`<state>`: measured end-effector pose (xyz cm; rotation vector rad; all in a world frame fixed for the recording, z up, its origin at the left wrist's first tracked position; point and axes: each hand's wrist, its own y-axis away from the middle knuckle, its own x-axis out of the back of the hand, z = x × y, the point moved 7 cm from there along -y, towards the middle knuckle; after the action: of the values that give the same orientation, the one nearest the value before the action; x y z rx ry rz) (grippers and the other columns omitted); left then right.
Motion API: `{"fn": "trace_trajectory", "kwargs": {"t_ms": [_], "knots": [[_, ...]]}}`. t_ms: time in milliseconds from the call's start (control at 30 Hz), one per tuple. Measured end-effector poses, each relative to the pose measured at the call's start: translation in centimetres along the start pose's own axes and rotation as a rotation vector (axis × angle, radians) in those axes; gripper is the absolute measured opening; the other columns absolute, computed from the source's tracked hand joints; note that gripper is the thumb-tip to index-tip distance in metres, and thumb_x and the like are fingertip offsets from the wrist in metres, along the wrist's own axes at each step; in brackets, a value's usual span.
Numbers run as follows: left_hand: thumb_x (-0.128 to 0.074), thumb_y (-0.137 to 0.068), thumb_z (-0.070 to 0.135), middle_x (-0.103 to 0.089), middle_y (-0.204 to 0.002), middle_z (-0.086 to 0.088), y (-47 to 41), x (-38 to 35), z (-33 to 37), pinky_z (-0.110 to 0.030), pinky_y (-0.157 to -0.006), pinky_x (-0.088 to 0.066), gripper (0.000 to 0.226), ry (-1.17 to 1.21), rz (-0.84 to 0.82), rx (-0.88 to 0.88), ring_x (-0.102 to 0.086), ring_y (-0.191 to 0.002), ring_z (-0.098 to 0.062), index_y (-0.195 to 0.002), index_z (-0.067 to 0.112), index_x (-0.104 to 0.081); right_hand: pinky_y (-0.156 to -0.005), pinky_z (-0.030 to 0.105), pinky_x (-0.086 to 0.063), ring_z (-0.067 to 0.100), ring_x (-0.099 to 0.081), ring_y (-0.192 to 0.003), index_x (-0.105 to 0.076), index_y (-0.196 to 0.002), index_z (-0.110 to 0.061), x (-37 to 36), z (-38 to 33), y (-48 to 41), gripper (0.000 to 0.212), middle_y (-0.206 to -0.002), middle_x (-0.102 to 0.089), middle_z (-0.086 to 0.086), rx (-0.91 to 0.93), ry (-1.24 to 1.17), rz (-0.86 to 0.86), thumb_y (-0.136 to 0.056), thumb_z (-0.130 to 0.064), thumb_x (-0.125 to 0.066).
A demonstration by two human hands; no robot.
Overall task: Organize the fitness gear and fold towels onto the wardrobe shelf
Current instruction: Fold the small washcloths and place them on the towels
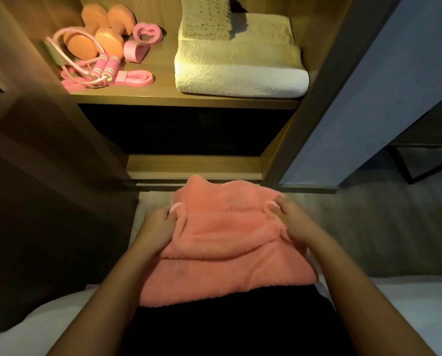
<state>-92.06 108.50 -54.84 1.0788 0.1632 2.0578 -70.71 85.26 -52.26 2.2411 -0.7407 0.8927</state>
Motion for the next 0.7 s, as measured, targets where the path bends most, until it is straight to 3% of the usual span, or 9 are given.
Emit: {"fn": "trace_trajectory", "kwargs": {"t_ms": [67, 100, 200, 300, 433, 500, 600, 700], "knots": [[-0.039, -0.102, 0.036, -0.053, -0.079, 0.012, 0.3, -0.1, -0.4, -0.025, -0.057, -0.037, 0.019, -0.066, -0.067, 0.051, -0.053, -0.076, -0.006, -0.092, 0.033, -0.054, -0.084, 0.038, -0.049, 0.029, -0.060, -0.099, -0.061, -0.112, -0.007, 0.0, 0.7, 0.2, 0.029, -0.109, -0.065, 0.013, -0.047, 0.039, -0.043, -0.103, -0.027, -0.043], [-0.039, -0.101, 0.037, -0.054, -0.079, 0.012, 0.2, 0.4, -0.1, -0.027, -0.057, -0.038, 0.021, -0.145, -0.022, 0.027, -0.053, -0.075, -0.007, -0.088, 0.034, -0.054, -0.082, 0.036, -0.048, 0.027, -0.060, -0.096, -0.061, -0.111, -0.009, 0.2, 0.7, 0.2, 0.028, -0.108, -0.066, 0.011, -0.061, 0.078, -0.020, -0.102, -0.029, -0.043], [-0.039, -0.101, 0.036, -0.056, -0.096, 0.010, 0.5, 2.2, 2.6, -0.032, -0.071, -0.044, 0.021, -0.241, 0.261, -0.209, -0.054, -0.085, -0.011, -0.094, 0.031, -0.058, -0.077, 0.032, -0.044, 0.019, -0.056, -0.092, -0.062, -0.111, -0.014, 1.4, -0.8, 0.0, 0.027, -0.106, -0.063, 0.004, 0.017, 0.091, 0.189, -0.101, -0.032, -0.044], [-0.038, -0.102, 0.034, -0.057, -0.095, 0.007, 0.4, 1.0, 4.3, -0.031, -0.065, -0.038, 0.023, -0.145, 0.214, -0.366, -0.054, -0.084, -0.013, -0.097, 0.021, -0.056, -0.083, 0.032, -0.046, 0.014, -0.055, -0.099, -0.062, -0.113, -0.017, 0.9, -2.7, -0.1, 0.027, -0.112, -0.060, -0.001, 0.137, -0.065, 0.155, -0.101, -0.032, -0.043], [-0.029, -0.103, 0.040, -0.053, -0.075, 0.012, -0.2, 1.5, 4.0, -0.028, -0.054, -0.033, 0.026, -0.183, 0.207, -0.352, -0.053, -0.070, -0.009, -0.092, 0.025, -0.047, -0.080, 0.040, -0.048, 0.024, -0.059, -0.093, -0.052, -0.100, -0.020, 1.0, -2.9, -0.7, 0.024, -0.102, -0.065, 0.005, 0.107, 0.021, 0.034, -0.103, -0.037, -0.035], [-0.030, -0.103, 0.040, -0.058, -0.079, 0.009, -0.4, 1.8, 3.5, -0.029, -0.057, -0.038, 0.027, -0.192, 0.135, -0.345, -0.056, -0.074, -0.013, -0.095, 0.025, -0.051, -0.078, 0.037, -0.044, 0.026, -0.058, -0.094, -0.048, -0.098, -0.019, 1.3, -2.7, -1.2, 0.024, -0.105, -0.065, 0.008, 0.097, 0.171, -0.039, -0.104, -0.036, -0.033], [-0.035, -0.103, 0.037, -0.065, -0.096, 0.003, -0.6, 1.3, 2.5, -0.034, -0.071, -0.046, 0.028, -0.191, 0.016, -0.270, -0.060, -0.087, -0.017, -0.106, 0.025, -0.059, -0.083, 0.036, -0.045, 0.026, -0.057, -0.101, -0.057, -0.112, -0.012, 0.1, -2.3, -1.4, 0.029, -0.116, -0.063, 0.011, 0.076, 0.239, -0.173, -0.103, -0.032, -0.037], [-0.036, -0.102, 0.036, -0.061, -0.084, 0.008, -0.2, 2.3, 3.4, -0.032, -0.064, -0.044, 0.025, -0.176, 0.237, -0.287, -0.059, -0.079, -0.016, -0.098, 0.025, -0.058, -0.074, 0.035, -0.046, 0.019, -0.059, -0.090, -0.058, -0.110, -0.020, 0.7, -3.1, -1.3, 0.027, -0.103, -0.066, 0.001, 0.092, 0.163, 0.031, -0.101, -0.035, -0.038]]}}
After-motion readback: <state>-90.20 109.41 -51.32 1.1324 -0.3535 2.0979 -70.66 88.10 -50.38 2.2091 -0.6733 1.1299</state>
